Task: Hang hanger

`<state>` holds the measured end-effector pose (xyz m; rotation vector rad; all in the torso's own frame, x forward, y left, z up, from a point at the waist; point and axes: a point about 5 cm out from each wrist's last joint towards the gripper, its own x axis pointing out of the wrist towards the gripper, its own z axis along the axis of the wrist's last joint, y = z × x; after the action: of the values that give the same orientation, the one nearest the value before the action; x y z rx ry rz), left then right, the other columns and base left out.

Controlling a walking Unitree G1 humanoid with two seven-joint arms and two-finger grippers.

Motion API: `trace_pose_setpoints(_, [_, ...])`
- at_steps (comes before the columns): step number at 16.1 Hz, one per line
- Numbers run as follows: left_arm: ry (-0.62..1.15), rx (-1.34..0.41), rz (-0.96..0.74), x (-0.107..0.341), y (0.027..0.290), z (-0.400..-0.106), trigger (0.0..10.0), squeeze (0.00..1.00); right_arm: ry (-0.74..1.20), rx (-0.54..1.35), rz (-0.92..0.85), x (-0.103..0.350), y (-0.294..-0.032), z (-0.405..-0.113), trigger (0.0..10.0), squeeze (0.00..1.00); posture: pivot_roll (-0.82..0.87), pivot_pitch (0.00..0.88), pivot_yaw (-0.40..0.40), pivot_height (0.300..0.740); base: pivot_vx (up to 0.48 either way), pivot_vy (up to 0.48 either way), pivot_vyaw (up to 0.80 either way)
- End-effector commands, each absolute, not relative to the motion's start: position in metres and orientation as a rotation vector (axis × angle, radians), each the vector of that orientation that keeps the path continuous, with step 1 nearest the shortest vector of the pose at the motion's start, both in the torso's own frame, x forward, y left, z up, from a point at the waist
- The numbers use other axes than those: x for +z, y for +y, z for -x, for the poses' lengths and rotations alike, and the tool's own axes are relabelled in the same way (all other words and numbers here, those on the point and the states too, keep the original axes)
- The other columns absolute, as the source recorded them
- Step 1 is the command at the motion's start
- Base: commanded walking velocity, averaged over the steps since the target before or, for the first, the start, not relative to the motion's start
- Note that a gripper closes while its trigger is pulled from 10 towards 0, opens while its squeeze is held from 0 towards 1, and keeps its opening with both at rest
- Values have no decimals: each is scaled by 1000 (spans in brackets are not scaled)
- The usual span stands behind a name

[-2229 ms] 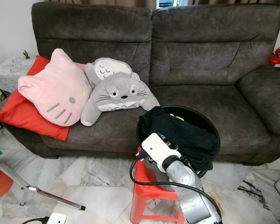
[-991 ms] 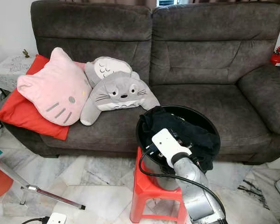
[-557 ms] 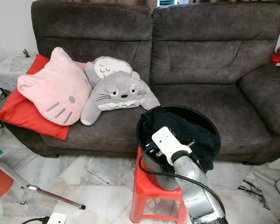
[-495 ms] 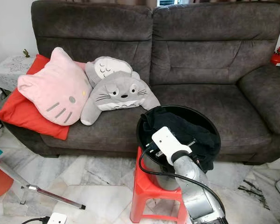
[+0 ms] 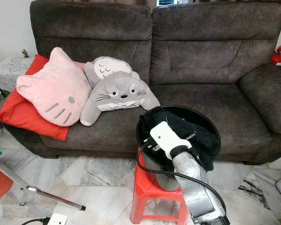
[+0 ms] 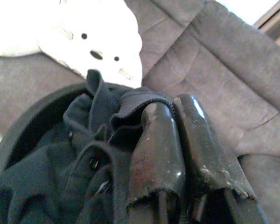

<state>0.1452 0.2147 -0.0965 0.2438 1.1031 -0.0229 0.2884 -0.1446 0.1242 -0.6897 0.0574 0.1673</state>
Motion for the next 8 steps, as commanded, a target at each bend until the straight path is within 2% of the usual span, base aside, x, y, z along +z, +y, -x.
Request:
trace_pose_setpoints(1, [1113, -19, -258, -97, 217, -144, 10000, 0, -28, 150, 672, 141, -143, -291, 0, 0, -170, 0, 26, 740, 0, 0, 0])
trace_pose_setpoints(2, [1113, -18, -260, -97, 217, -144, 10000, 0, -113, 149, 652, 154, -140, -291, 0, 0, -172, 0, 26, 740, 0, 0, 0])
trace_pose_setpoints(4, [1112, -18, -260, -97, 217, -144, 10000, 0, -160, 161, 614, 161, -137, -291, 0, 0, -171, 0, 25, 740, 0, 0, 0])
trace_pose_setpoints(6, [1111, -17, -260, -96, 217, -144, 10000, 0, -251, 167, 444, 179, -134, -290, 0, 0, -171, 0, 26, 740, 0, 0, 0])
trace_pose_setpoints(8, [1111, -16, -260, -96, 217, -144, 10000, 0, -267, 194, 357, 185, -135, -289, 0, 0, -171, 0, 26, 740, 0, 0, 0])
